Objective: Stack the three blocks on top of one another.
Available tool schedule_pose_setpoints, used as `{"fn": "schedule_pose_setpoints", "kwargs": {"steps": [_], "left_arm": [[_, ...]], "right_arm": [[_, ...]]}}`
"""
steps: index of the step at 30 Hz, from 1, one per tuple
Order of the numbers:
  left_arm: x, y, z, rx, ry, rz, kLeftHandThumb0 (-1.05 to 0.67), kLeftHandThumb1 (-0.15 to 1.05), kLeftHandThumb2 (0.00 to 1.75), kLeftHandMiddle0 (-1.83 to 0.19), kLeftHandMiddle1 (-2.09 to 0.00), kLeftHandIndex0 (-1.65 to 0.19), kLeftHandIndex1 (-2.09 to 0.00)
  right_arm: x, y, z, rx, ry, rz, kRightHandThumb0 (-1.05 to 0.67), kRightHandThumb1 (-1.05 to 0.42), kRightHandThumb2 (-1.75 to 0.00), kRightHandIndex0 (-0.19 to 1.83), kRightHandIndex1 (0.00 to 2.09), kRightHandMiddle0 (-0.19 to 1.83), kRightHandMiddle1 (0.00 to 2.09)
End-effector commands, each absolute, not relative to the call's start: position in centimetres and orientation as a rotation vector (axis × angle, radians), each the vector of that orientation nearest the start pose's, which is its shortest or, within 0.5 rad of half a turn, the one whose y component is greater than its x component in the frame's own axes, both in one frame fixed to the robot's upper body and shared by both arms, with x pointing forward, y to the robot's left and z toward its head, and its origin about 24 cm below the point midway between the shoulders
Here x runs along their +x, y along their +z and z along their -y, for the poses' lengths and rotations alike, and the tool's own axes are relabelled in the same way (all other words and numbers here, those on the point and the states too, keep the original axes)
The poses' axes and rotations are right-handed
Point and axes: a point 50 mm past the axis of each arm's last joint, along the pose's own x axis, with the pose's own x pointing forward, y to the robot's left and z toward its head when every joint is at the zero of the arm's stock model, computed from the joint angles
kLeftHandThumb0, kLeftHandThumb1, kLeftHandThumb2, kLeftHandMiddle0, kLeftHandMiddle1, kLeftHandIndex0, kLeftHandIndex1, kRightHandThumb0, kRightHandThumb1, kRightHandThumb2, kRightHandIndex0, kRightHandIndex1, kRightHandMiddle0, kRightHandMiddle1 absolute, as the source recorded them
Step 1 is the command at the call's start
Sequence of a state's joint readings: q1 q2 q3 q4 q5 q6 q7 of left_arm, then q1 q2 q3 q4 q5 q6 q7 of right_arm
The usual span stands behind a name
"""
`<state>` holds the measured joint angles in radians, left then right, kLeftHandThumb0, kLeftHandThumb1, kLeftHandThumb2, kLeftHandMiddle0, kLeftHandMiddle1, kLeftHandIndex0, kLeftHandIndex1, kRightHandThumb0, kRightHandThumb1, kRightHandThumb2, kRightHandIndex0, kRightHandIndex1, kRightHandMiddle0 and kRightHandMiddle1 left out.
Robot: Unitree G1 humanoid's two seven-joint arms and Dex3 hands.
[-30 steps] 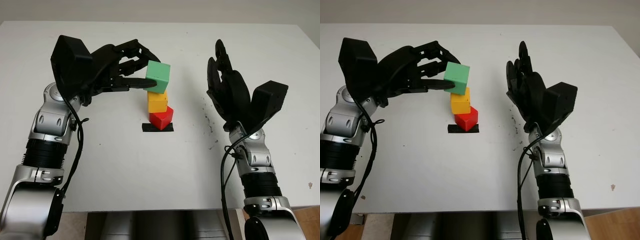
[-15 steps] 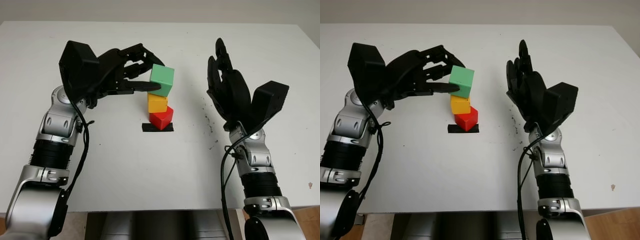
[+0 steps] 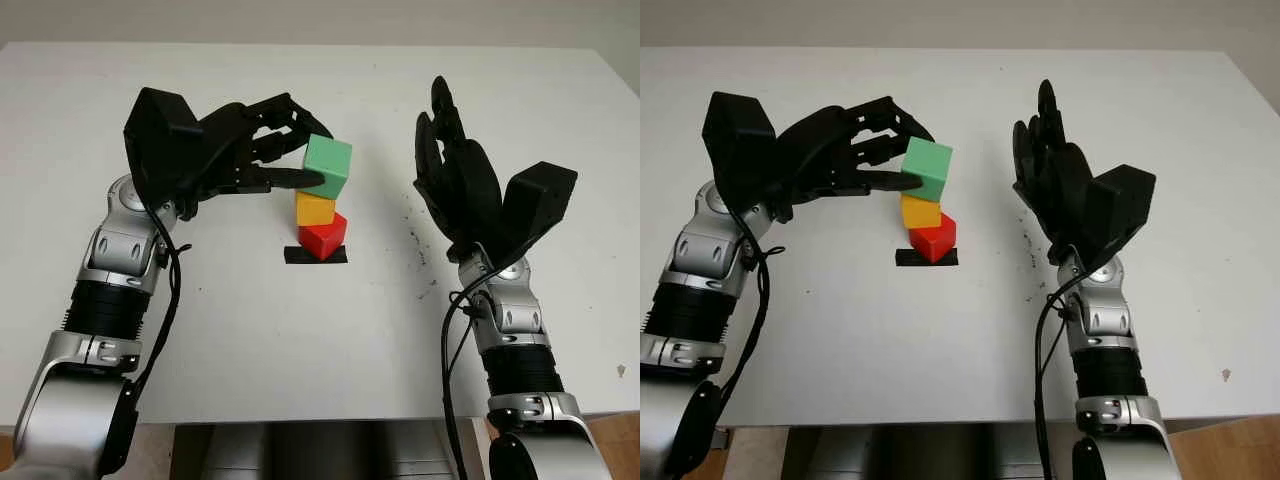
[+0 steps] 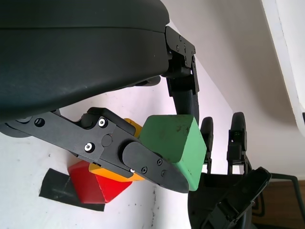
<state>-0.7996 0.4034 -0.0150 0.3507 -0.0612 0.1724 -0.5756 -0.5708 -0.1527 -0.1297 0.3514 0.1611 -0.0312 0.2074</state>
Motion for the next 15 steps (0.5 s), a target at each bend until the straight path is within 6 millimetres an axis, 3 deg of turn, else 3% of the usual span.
{"fn": "schedule_pose_setpoints", "kwargs": {"steps": [1, 15], "left_arm": [[36.89, 20.03, -16.24, 0.399, -0.57, 0.179, -0.39, 0.98, 0.06, -0.2, -0.04, -0.33, -1.56], [36.88, 19.78, -16.37, 0.415, -0.569, 0.172, -0.43, 0.96, 0.05, -0.17, -0.04, -0.33, -1.46]], "right_arm": [[35.06, 13.81, 16.48, 0.029, 0.19, 0.266, -0.74, -1.05, -0.58, -0.19, 0.0, -0.19, 0.0], [35.09, 13.9, 16.55, 0.002, 0.199, 0.262, -0.75, -1.05, -0.6, -0.19, 0.0, -0.19, 0.0]]}}
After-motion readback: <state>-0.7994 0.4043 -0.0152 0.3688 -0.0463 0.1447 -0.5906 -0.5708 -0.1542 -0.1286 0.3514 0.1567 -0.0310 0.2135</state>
